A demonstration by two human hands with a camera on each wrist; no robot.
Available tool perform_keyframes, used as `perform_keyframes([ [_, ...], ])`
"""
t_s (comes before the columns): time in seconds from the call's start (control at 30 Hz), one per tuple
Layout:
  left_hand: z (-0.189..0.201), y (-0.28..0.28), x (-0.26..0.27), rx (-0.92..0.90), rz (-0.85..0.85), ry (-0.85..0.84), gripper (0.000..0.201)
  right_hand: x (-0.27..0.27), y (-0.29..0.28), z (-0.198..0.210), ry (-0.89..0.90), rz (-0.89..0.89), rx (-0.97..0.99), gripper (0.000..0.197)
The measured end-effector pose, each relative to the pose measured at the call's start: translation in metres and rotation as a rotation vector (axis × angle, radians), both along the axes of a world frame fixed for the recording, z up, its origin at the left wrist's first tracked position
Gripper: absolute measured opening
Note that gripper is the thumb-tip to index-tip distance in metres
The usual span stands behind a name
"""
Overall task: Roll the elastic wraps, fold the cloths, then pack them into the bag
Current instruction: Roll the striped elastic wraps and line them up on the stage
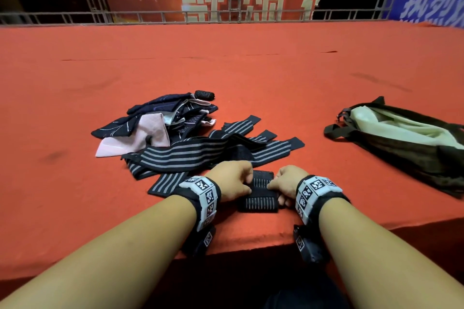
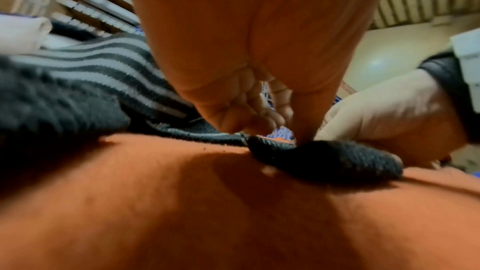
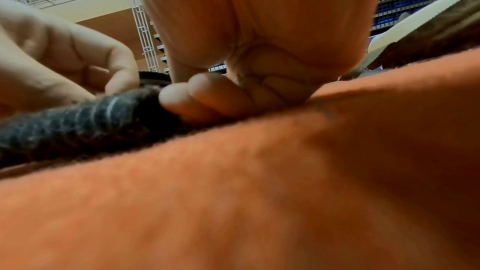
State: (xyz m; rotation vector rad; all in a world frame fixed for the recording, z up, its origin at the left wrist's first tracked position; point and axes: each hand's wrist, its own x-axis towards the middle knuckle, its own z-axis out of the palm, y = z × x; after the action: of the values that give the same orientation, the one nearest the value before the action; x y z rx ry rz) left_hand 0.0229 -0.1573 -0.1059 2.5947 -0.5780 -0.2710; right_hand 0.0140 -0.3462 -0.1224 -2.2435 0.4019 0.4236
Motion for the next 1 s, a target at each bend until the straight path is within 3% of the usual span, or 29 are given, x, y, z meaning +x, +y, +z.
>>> perform_keyframes([
  [0.07, 0.004, -0.002, -0.004, 0.025, -0.122, 0.037, 0.025, -0.001, 0.0, 0.0, -0.003, 0.004, -0.003, 0.01],
  [0.17, 0.008, -0.004, -0.006, 0.174, -0.226, 0.042, 0.046, -0.003, 0.0, 0.001, -0.016, 0.008, -0.004, 0.013],
  [0.33, 0.011, -0.007, -0.007, 0.295, -0.297, -0.05, 0.044, -0.006, -0.002, -0.003, -0.074, 0.012, 0.049, 0.026],
  [0.5, 0.012, -0.006, -0.01, 0.236, -0.199, -0.011, 0.035, -0.023, -0.01, -0.008, -0.259, 0.022, 0.221, 0.007],
  [0.57, 0.012, -0.006, -0.009, 0.204, -0.167, 0.02, 0.028, -0.032, -0.014, -0.008, -0.277, 0.033, 0.26, 0.02],
  [0.77, 0.011, -0.006, -0.004, 0.107, -0.067, 0.101, 0.016, -0.046, -0.023, -0.001, -0.194, 0.246, 0.122, 0.031],
  [0.9, 0.006, -0.004, 0.001, 0.05, -0.008, 0.133, 0.009, -0.04, -0.021, -0.005, -0.223, 0.253, 0.101, 0.008],
  [1.0, 0.0, -0.003, 0.004, -0.095, 0.089, 0.183, 0.022, -0.034, -0.015, -0.008, -0.272, 0.177, -0.005, 0.03],
])
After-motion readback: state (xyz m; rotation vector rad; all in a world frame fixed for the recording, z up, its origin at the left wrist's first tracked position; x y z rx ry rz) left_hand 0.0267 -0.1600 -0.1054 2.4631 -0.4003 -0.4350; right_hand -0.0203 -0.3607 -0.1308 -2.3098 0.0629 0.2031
